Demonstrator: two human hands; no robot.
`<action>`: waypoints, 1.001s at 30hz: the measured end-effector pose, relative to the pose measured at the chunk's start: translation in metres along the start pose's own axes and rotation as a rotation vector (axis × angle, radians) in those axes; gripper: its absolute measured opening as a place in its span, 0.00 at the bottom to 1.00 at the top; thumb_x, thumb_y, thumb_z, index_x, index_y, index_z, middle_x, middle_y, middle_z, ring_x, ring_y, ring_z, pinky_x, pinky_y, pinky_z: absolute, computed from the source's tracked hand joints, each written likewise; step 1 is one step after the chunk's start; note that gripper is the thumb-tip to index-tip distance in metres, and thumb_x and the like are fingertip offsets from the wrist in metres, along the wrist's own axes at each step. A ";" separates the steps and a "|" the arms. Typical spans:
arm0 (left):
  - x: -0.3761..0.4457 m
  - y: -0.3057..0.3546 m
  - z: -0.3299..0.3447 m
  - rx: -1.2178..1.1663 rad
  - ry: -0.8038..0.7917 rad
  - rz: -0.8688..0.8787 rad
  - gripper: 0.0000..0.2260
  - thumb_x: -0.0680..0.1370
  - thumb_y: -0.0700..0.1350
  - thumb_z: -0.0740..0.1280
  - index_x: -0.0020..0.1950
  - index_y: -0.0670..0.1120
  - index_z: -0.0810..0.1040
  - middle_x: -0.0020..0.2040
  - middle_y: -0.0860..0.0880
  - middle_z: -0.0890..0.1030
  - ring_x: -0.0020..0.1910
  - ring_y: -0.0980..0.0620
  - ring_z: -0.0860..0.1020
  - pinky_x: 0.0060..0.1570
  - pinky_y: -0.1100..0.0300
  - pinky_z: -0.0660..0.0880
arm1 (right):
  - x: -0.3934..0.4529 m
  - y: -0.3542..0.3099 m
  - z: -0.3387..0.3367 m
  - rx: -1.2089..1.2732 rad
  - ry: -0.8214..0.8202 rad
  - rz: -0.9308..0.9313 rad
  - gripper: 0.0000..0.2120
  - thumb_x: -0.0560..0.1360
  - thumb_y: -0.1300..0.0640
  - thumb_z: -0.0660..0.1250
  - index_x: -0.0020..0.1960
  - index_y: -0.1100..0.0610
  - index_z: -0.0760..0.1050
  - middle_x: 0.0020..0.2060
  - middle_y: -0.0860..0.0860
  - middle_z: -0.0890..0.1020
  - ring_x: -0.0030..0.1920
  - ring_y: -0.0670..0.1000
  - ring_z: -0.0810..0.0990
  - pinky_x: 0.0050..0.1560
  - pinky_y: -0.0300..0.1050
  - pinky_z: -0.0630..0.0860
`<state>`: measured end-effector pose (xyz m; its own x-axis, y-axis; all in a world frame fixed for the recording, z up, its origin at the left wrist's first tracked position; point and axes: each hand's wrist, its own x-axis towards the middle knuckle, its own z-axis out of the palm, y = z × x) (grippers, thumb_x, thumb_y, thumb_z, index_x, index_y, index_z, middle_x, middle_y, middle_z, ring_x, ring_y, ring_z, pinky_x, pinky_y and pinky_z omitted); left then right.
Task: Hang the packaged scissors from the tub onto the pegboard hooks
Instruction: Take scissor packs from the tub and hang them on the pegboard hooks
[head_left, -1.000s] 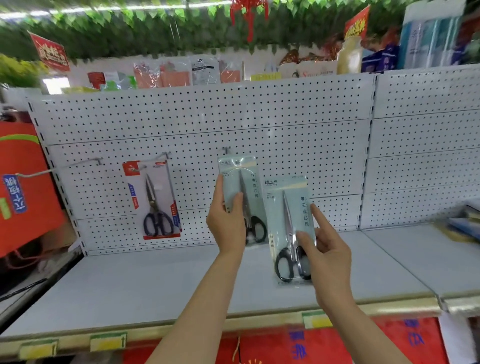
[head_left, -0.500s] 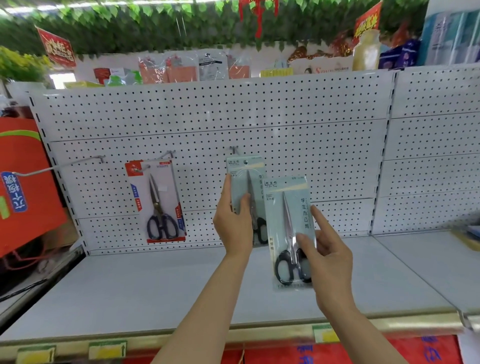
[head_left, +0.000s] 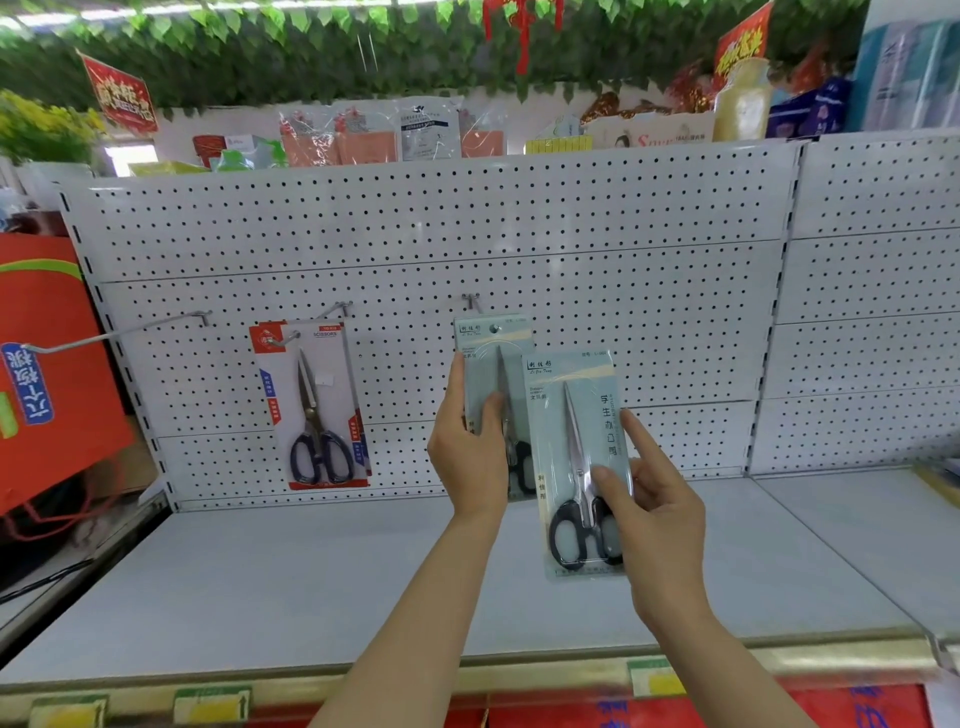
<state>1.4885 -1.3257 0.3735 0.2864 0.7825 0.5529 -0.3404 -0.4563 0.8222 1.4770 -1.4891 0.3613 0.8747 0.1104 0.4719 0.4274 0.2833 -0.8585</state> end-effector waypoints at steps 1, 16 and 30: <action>0.001 -0.001 -0.001 0.004 -0.003 0.002 0.25 0.77 0.48 0.69 0.71 0.65 0.68 0.54 0.41 0.82 0.46 0.39 0.78 0.44 0.54 0.79 | 0.000 -0.001 0.000 0.001 -0.004 -0.001 0.27 0.76 0.66 0.69 0.67 0.41 0.74 0.28 0.43 0.58 0.28 0.44 0.57 0.29 0.32 0.62; 0.009 -0.008 0.004 0.031 -0.019 -0.018 0.25 0.77 0.47 0.70 0.73 0.60 0.68 0.50 0.45 0.84 0.37 0.48 0.75 0.40 0.66 0.76 | -0.001 -0.004 -0.002 -0.014 -0.044 0.009 0.27 0.77 0.68 0.68 0.70 0.46 0.72 0.22 0.39 0.66 0.24 0.42 0.60 0.27 0.31 0.62; 0.006 -0.003 0.000 0.021 -0.012 0.042 0.26 0.77 0.49 0.70 0.71 0.66 0.67 0.55 0.59 0.82 0.45 0.39 0.79 0.46 0.45 0.80 | 0.002 -0.003 0.005 0.044 -0.035 0.003 0.27 0.76 0.68 0.68 0.67 0.42 0.75 0.26 0.41 0.62 0.27 0.44 0.60 0.30 0.30 0.64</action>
<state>1.4912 -1.3194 0.3748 0.2834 0.7573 0.5884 -0.3334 -0.4975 0.8008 1.4761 -1.4850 0.3661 0.8671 0.1446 0.4767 0.4136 0.3245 -0.8507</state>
